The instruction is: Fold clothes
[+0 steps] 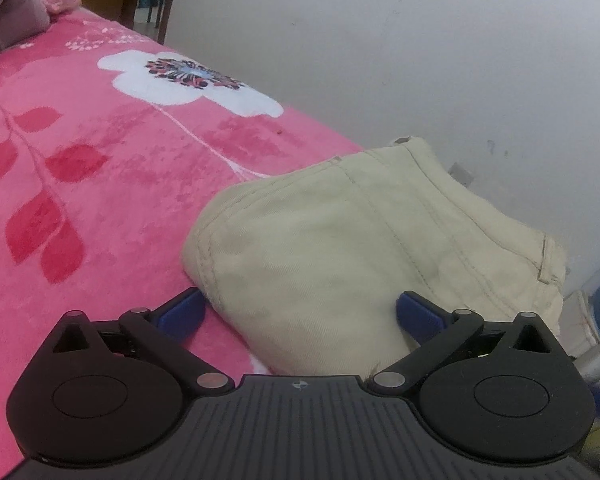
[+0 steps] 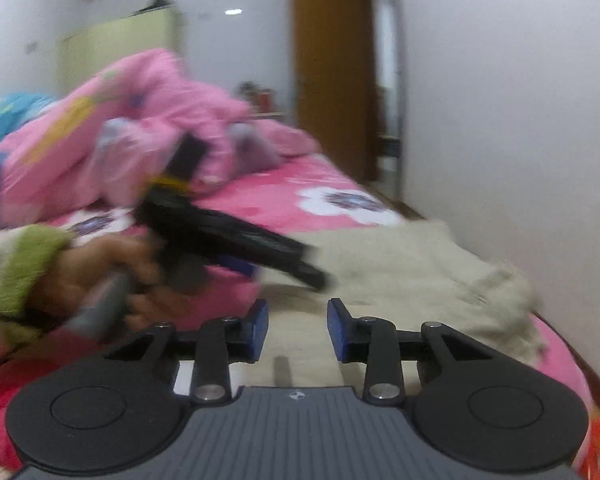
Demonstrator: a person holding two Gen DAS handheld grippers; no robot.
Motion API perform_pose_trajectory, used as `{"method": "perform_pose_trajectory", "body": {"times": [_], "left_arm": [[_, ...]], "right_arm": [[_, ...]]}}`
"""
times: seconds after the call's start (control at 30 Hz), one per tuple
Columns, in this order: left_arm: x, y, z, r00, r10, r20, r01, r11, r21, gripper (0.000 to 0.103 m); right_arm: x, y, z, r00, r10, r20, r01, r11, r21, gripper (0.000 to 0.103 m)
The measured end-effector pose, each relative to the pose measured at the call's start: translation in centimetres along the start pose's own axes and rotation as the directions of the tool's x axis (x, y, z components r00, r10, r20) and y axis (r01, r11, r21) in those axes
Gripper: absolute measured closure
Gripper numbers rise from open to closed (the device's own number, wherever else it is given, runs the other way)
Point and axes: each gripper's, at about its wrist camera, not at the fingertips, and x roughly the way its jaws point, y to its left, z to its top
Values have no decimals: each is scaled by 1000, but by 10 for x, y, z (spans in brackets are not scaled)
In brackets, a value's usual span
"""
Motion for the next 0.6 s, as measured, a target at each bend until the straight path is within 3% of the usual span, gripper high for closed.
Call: {"method": "perform_pose_trajectory", "body": {"times": [0.07, 0.13, 0.17, 0.23, 0.33, 0.43, 0.5, 0.6], "left_arm": [[0, -1, 3, 1000, -1, -5, 1, 1000, 0, 0], [0, -2, 3, 1000, -1, -7, 1, 1000, 7, 0], [0, -2, 3, 1000, -2, -8, 2, 1000, 8, 0], [-1, -2, 4, 1000, -4, -10, 5, 1000, 9, 0], [-1, -2, 4, 1000, -7, -9, 7, 1000, 13, 0], [0, -2, 4, 1000, -12, -7, 12, 1000, 22, 0], [1, -2, 4, 1000, -16, -7, 16, 999, 28, 0], [3, -2, 3, 1000, -14, -6, 14, 999, 44, 0]], "right_arm": [[7, 23, -7, 998, -38, -41, 32, 990, -134, 68], [18, 44, -19, 988, -128, -80, 103, 958, -269, 67], [21, 52, -24, 983, -164, -83, 127, 933, -335, 61], [26, 70, -36, 971, -227, -77, 167, 871, -463, 53], [32, 86, -58, 932, -361, -31, 257, 720, -644, 55], [22, 83, -54, 935, -352, -37, 260, 755, -603, 79], [18, 86, -51, 929, -368, -36, 267, 736, -622, 82], [21, 85, -58, 930, -356, -92, 227, 752, -619, 82]]}}
